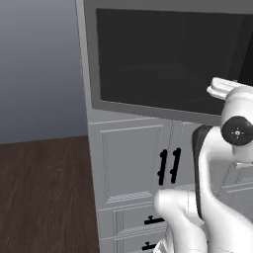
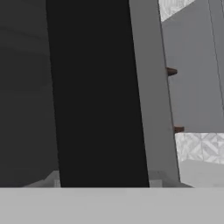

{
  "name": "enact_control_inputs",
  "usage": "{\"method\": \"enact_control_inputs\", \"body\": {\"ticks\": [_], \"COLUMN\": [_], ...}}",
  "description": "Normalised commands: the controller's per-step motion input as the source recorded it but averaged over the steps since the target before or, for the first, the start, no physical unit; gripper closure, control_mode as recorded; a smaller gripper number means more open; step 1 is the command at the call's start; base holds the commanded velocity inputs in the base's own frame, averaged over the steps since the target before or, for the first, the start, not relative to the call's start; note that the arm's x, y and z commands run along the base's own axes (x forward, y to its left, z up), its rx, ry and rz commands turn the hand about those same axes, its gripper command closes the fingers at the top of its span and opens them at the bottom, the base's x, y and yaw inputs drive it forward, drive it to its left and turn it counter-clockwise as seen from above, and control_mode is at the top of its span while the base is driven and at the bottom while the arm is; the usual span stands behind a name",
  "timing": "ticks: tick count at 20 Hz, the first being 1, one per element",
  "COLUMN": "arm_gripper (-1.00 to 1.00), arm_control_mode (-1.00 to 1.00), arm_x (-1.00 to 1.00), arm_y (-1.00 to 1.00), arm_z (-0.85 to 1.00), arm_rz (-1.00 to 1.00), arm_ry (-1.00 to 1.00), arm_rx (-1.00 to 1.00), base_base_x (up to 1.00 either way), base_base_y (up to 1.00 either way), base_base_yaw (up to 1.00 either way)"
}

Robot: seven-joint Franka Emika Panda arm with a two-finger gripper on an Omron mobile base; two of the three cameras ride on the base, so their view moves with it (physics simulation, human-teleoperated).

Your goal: Open the microwave, place the bowl with waffle inside the microwave, then close the microwave door and turn it on.

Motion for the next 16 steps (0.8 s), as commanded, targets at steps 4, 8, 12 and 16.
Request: {"method": "enact_control_inputs", "body": {"ticks": [4,8,12,16], "arm_gripper": [1.00,1.00,1.00,1.00], "arm_control_mode": [-1.00,-1.00,-1.00,-1.00], "arm_x": [-1.00,-1.00,-1.00,-1.00], "arm_y": [0.87,0.98,1.00,0.94], "arm_z": [0.04,0.15,0.14,0.27], "arm_rz": [-0.21,-0.16,-0.14,-0.17], "arm_ry": [-0.31,-0.31,-0.24,-0.21], "arm_rx": [-0.32,-0.37,-0.39,-0.36], "base_base_x": [0.00,0.00,0.00,0.00], "base_base_y": [0.00,0.00,0.00,0.00], "base_base_yaw": [0.00,0.00,0.00,0.00]}}
